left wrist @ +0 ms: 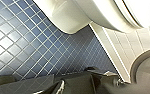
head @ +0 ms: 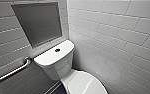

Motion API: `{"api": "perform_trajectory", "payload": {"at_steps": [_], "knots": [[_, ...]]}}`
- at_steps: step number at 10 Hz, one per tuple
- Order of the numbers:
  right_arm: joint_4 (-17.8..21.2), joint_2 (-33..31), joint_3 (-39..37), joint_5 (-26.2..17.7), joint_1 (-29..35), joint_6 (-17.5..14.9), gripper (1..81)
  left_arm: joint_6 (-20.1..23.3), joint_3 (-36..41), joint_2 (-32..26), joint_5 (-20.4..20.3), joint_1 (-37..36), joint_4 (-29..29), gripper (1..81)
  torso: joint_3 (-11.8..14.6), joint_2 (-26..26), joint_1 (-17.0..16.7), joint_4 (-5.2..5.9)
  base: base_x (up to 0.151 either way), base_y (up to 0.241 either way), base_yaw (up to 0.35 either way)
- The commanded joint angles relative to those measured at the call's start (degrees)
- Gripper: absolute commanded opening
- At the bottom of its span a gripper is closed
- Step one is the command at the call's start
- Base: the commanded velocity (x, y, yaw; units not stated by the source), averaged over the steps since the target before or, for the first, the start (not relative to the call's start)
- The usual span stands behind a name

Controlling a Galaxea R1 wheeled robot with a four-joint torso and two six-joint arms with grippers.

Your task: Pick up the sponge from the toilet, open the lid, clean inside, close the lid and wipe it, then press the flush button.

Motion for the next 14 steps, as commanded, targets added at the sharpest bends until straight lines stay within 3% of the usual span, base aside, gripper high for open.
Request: {"api": "perform_trajectory", "payload": {"at_steps": [1, 4, 6, 8, 10, 11, 12, 13, 14], "knots": [[0.31, -1.73, 3.23, -3.37, -2.49, -0.37, 1.0, -6.67, 0.51, 0.90, 1.30, -6.17, -0.90, 81.1, 0.00, 0.00, 0.00, 0.00, 0.000, 0.000, 0.000], [0.93, -0.68, 2.18, -3.20, -3.54, 0.07, 1.0, -12.57, -1.96, 5.03, 0.86, -8.46, -0.90, 81.1, 0.00, 0.00, 0.00, 0.00, 0.000, 0.000, 0.000], [0.40, 0.20, 1.56, -3.11, -4.51, 0.07, 1.0, -16.78, -2.05, 6.61, -4.85, -8.47, -0.82, 81.1, 0.00, 0.00, 0.00, 0.00, 0.000, 0.000, 0.000], [0.40, 0.99, 0.95, -3.11, -4.69, -0.02, 1.0, -17.05, -2.22, 8.02, -6.53, -9.34, -0.64, 81.1, 0.00, 0.00, 0.00, 0.00, 0.000, 0.000, 0.000], [0.39, 1.35, 0.95, -3.11, -4.69, -0.02, 1.0, -17.05, -3.10, 9.42, -6.53, -9.95, -0.90, 81.1, 0.00, 0.00, 0.00, -5.37, 0.000, 0.000, 0.000], [0.40, 1.43, 0.86, -3.11, -4.78, -0.02, 1.0, -17.31, -3.19, 10.03, -6.53, -10.30, -0.90, 81.1, 0.00, 0.00, 0.00, -5.86, 0.000, 0.000, 0.000], [0.31, 1.43, 0.86, -3.11, -4.96, -0.10, 1.0, -17.84, -3.19, 10.31, -6.53, -10.65, -0.82, 81.1, 0.00, 0.00, 0.00, -7.02, 0.000, 0.000, 0.000], [0.31, 1.52, 0.86, -3.11, -5.31, -0.19, 1.0, -18.45, -3.19, 10.65, -6.53, -11.10, -0.82, 81.1, 0.00, 0.00, 0.00, -3.32, 0.000, 0.000, 0.000], [0.31, 1.87, 0.68, -3.11, -5.83, -0.37, 1.0, -19.07, -3.19, 10.75, -6.61, -11.71, -0.82, 81.1, 0.00, 0.00, 0.00, -5.17, 0.000, 0.000, 0.000]]}}
